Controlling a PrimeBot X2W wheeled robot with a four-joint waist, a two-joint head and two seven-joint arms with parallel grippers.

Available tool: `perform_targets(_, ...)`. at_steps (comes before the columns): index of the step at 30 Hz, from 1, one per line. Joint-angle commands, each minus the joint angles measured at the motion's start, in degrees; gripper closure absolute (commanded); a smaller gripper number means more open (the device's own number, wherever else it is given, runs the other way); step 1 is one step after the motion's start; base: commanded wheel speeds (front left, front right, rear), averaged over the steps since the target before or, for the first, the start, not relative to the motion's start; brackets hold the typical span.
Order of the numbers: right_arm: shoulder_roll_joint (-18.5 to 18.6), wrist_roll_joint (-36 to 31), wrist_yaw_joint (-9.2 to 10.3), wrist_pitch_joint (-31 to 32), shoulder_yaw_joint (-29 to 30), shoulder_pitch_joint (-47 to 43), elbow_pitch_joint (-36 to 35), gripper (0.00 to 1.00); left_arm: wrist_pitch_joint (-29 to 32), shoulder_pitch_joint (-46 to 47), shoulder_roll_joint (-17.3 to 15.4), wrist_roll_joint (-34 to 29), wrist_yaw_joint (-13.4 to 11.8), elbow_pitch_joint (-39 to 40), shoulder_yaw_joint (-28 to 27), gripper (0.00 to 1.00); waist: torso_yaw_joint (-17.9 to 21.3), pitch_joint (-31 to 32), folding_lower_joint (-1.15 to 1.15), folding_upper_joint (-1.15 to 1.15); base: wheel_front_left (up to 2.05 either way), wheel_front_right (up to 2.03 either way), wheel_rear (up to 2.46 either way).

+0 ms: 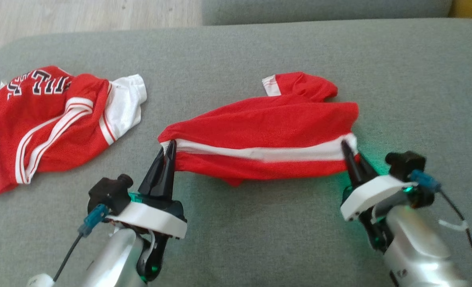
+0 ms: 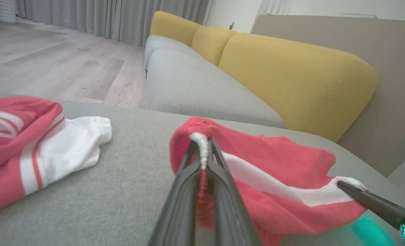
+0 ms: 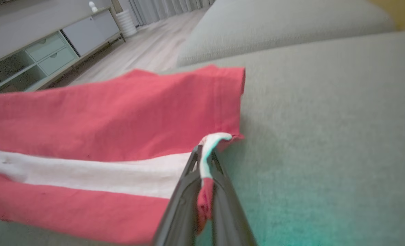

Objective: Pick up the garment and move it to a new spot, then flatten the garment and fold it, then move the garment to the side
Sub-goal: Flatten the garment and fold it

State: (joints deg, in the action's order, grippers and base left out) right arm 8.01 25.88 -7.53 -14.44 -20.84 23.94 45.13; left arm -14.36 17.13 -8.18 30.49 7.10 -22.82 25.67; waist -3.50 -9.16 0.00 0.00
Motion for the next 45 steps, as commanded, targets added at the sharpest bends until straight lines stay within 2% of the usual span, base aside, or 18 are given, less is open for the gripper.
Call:
perform_targets(1,0.3,-0.8,0.04,-0.6,-0.1,0.1,-2.7,1.00,-0.6,1.0,-0.6,-0.6,0.2,2.4,-2.5,1.00,0.3,0.6,0.00,0.00,0.00,0.00,0.00)
perform_targets(6,1.2,-3.0,0.04,-0.6,5.3,-2.6,-11.5,1.00,-0.6,1.3,-1.8,-0.5,0.3,6.6,-3.5,1.00,1.5,3.1,0.00,0.00,0.00,0.00,0.00)
perform_targets(12,3.8,-4.6,0.04,-0.6,11.6,-3.2,-23.2,1.00,0.8,6.7,-6.2,2.7,0.4,14.9,-2.3,1.00,3.4,5.8,0.00,0.00,0.00,0.00,0.00)
perform_targets(16,5.9,-4.9,0.04,-0.1,13.9,0.5,-29.1,1.00,4.4,14.3,-9.4,5.9,0.4,19.9,-2.0,1.00,4.8,5.3,0.00,0.00,0.00,0.00,0.00)
perform_targets(20,8.7,-5.1,0.04,2.0,15.3,7.9,-32.0,1.00,7.2,24.7,-11.2,7.1,0.4,20.9,-0.5,1.00,5.5,2.1,0.00,0.00,0.00,0.00,0.00)
perform_targets(25,11.3,-4.5,0.04,3.2,16.0,19.5,-30.1,1.00,7.0,39.1,-10.1,8.3,0.4,15.0,3.3,1.00,5.3,-4.0,0.00,0.00,0.00,0.00,0.00)
perform_targets(30,13.7,-5.0,0.04,1.6,16.2,31.3,-25.2,1.00,1.4,52.1,-7.5,7.4,0.4,5.3,5.6,1.00,5.4,-10.1,0.00,0.00,0.00,0.00,0.00)
perform_targets(35,14.6,-5.6,0.04,0.1,17.1,37.3,-23.7,1.00,-0.5,58.3,-4.7,5.2,0.4,0.3,5.2,1.00,5.7,-13.5,0.00,0.00,0.00,0.00,0.00)
perform_targets(39,14.5,-5.9,0.04,-0.4,17.7,37.0,-24.3,1.00,-0.6,56.5,-2.5,2.4,0.4,2.2,2.4,1.00,6.4,-15.5,0.00,0.00,0.00,0.00,0.00)
perform_targets(45,12.7,-6.0,0.04,-0.5,17.2,25.7,-24.1,1.00,-0.6,43.3,-2.4,3.1,0.4,2.5,6.0,1.00,6.8,-15.8,0.00,0.00,0.00,0.00,0.00)
